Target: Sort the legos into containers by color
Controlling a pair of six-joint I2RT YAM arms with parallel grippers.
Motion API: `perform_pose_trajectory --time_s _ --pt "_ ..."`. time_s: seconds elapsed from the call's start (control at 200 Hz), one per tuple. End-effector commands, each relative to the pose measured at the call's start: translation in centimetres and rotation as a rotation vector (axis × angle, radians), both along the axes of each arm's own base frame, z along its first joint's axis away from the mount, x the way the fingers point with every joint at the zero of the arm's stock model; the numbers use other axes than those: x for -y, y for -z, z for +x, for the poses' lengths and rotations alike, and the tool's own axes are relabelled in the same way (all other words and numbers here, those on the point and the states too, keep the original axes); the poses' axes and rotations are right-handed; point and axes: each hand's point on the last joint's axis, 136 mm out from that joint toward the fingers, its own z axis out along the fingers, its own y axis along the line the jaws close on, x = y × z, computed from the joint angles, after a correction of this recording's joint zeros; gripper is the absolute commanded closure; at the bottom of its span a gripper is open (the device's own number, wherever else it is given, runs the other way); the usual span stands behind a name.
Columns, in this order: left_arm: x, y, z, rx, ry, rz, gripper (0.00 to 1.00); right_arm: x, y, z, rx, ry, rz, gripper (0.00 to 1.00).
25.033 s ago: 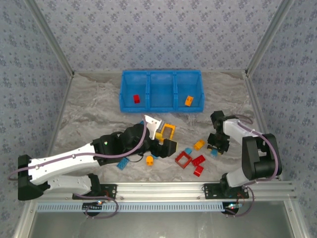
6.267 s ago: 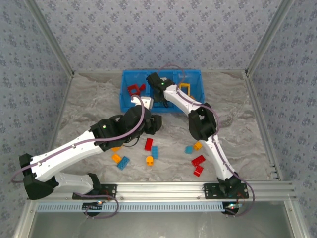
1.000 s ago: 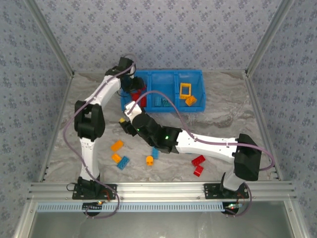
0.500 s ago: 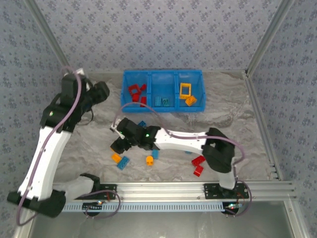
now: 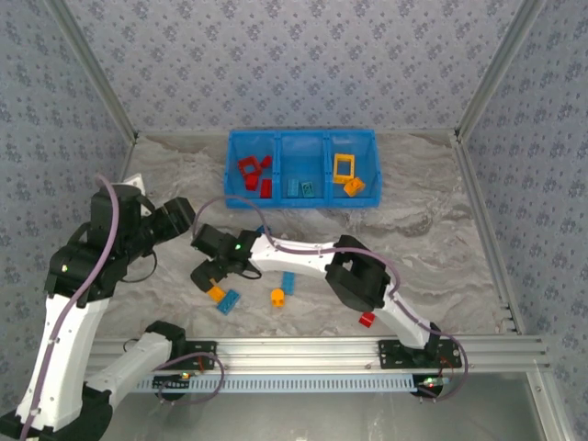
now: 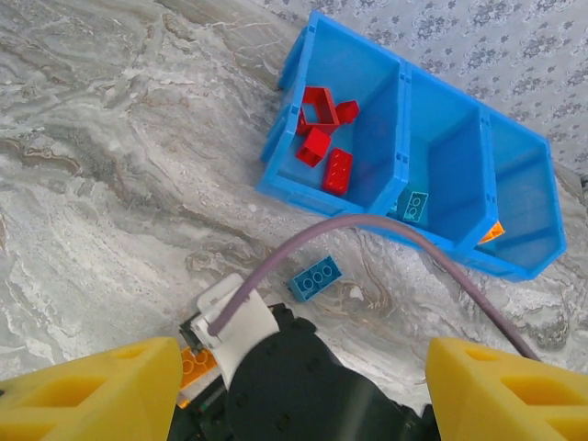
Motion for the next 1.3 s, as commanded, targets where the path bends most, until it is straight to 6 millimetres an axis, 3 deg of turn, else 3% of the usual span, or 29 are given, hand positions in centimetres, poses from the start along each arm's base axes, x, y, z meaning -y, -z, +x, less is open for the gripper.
perform_pose_trajectory --time_s 0.0,0.205,0.56,0.725,0.804,0.939,1.054,1.174,1.299 --pt "0.2 0.4 -0.5 -0.031 0.009 -0.014 0.29 1.2 2.2 0.3 -0.017 0.045 -0.098 0.00" --pt "0.4 0.4 -0.4 -0.030 0.010 -0.020 0.29 1.0 3.3 0.4 -0.001 0.040 -0.121 0.02" --pt "0.5 0.4 -0.5 -0.032 0.023 -0.020 0.30 0.0 3.2 1.4 0.035 0.049 -0.098 0.25" --pt "0.9 0.2 -0.4 -0.029 0.040 -0.026 0.30 0.6 0.6 1.7 0.078 0.067 -0.082 0.28" --pt "1.7 0.1 -0.2 -0.027 0.079 -0.044 0.30 0.9 -2.3 2.7 0.125 0.091 -0.029 0.29" --pt "4.1 -0.5 -0.1 -0.004 0.172 -0.055 0.30 3.4 -6.5 4.5 0.166 0.143 0.028 0.30" --pt "6.6 -1.3 0.1 0.027 0.252 -0.045 0.30 6.9 -9.2 6.4 0.180 0.213 0.061 0.31" --pt "10.6 -1.8 0.1 0.068 0.349 -0.024 0.31 12.7 -11.6 8.6 0.202 0.315 0.077 0.31" --pt "15.3 -1.8 0.0 0.105 0.443 -0.023 0.31 21.0 -13.3 11.4 0.210 0.471 0.067 0.31"
